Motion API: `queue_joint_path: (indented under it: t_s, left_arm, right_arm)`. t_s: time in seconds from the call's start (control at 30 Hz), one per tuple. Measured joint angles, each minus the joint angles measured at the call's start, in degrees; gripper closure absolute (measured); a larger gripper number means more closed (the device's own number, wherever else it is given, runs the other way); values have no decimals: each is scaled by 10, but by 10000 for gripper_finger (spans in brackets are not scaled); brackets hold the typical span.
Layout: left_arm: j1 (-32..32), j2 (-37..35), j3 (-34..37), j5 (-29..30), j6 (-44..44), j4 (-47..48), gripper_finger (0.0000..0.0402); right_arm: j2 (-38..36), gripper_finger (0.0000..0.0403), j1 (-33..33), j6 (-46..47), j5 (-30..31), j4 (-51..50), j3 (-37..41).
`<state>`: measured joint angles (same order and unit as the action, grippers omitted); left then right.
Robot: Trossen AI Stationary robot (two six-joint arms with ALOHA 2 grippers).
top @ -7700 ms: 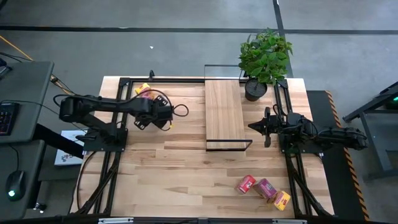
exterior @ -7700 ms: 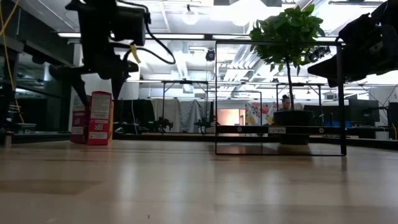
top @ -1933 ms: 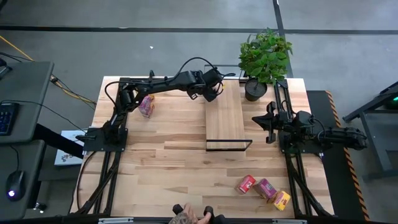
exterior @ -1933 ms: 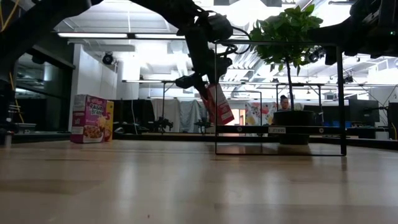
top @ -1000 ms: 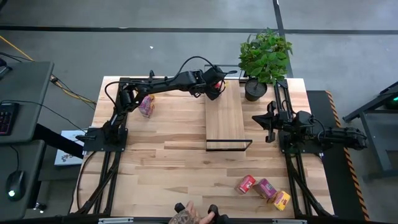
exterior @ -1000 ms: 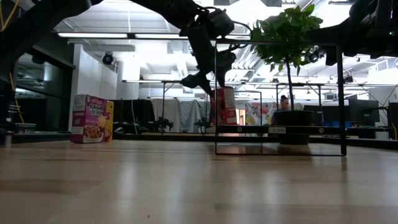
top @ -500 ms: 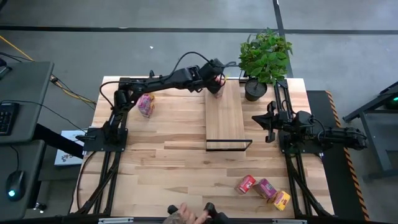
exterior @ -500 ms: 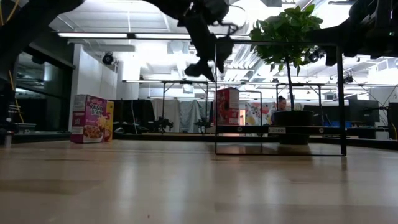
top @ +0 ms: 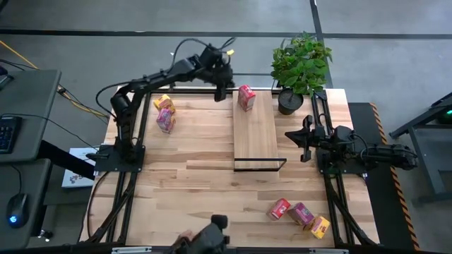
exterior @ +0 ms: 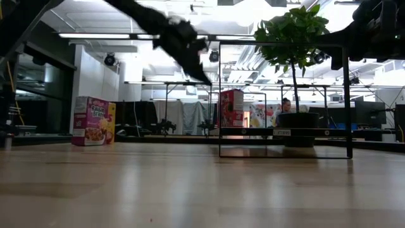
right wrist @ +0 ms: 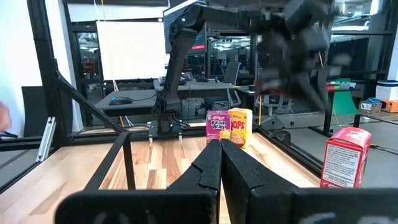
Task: Stack cereal on shelf
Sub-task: Adjust the red cereal box on the shelf
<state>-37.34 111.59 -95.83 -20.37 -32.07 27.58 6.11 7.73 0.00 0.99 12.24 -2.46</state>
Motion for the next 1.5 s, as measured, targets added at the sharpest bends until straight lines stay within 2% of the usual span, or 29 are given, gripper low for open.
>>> queue_joint_path:
  t_s: [0.03, 0.13, 0.27, 0.37, 0.47, 0.87, 1.0, 1.2, 1.5]
  left_arm:
    - [-2, 0, 30, -4, 15, -28, 390]
    - [8, 1, 101, -11, 54, -88, 386]
    - [42, 1, 155, -4, 91, -187, 399]
    - [71, 7, 186, 70, 101, -277, 399]
    - [87, 7, 196, 133, 110, -318, 401]
    - [90, 7, 210, 206, 141, -322, 401]
    - [85, 11, 209, 206, 141, -325, 401]
    - [75, 21, 209, 172, 155, -345, 401]
    - [65, 30, 209, 175, 160, -355, 401]
  right_arm:
    - [0, 402, 0, 0, 0, 0, 0]
    - [0, 402, 0, 0, 0, -1, 0]
    - [0, 402, 0, -12, 0, -2, 0]
    - [0, 402, 0, -27, 1, -2, 0]
    - [0, 402, 0, -29, 3, -5, 0]
    - [0, 402, 0, -30, 3, -12, 0]
    - [0, 402, 0, -30, 3, -12, 0]
    - [0, 402, 0, -30, 3, -11, 0]
    - [0, 402, 0, -30, 4, -8, 0]
